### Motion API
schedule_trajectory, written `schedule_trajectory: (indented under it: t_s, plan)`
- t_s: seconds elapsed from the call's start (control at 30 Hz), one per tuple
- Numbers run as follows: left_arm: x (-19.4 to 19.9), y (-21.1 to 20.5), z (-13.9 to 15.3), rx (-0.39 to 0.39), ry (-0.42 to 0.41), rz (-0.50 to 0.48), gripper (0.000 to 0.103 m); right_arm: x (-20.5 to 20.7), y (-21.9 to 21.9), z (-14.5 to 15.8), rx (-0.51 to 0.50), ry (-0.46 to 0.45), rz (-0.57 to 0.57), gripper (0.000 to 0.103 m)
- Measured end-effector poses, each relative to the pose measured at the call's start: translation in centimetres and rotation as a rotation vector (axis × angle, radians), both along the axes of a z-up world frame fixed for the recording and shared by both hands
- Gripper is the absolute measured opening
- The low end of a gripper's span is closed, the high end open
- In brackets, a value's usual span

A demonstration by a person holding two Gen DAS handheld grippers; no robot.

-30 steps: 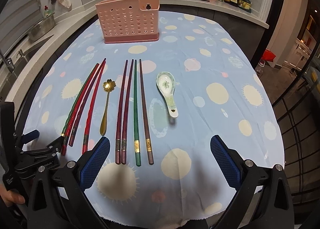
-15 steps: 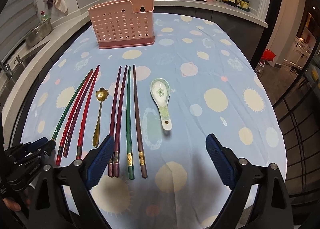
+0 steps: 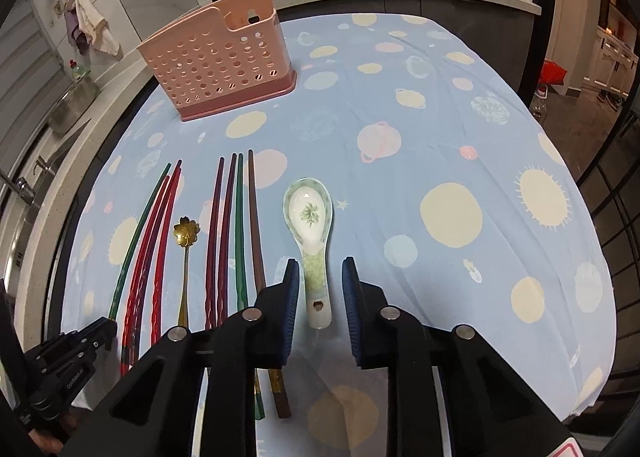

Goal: Organize utensils
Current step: 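Grasp a green chopstick with the left tool while the right tool grasps the white spoon, then lift the green chopstick with the left tool while the right tool lifts the white spoon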

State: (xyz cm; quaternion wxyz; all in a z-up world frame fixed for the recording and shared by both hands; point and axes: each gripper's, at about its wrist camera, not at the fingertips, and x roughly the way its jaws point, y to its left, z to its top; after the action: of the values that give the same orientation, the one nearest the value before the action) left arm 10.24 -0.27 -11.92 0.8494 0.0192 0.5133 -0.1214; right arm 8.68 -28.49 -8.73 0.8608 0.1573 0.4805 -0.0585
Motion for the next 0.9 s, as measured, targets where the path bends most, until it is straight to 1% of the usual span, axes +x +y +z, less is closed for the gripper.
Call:
schedule_trajectory:
  t_s: [0.2, 0.4, 0.53, 0.63, 0.77, 0.9]
  plan:
    - [-0.1, -0.2, 0.0, 0.007, 0.0, 0.003, 0.01, 0.5, -0.1, -1.5, 0.031, 0.028, 0.007, 0.012]
    - [0.0, -0.3, -0.1, 0.016, -0.004, 0.002, 0.01, 0.5, -0.3, -2.7, 0.06, 0.048, 0.009, 0.012]
    - [-0.1, -0.4, -0.1, 0.021, -0.009, 0.004, 0.01, 0.3, -0.2, -3.0, 0.066, 0.037, 0.011, 0.012]
    - [-0.2, -0.4, -0.1, 0.019, -0.012, 0.006, 0.01, 0.2, -0.1, -3.6, 0.077, 0.047, 0.011, 0.012]
    - [-0.3, -0.2, -0.2, 0.008, -0.022, 0.01, 0.01, 0.0, 0.4, -3.5, 0.044, 0.033, 0.025, 0.011]
    - [-0.3, -0.1, -0.1, -0.001, -0.026, 0.011, 0.01, -0.2, 0.3, -3.4, 0.061, 0.033, 0.022, 0.009]
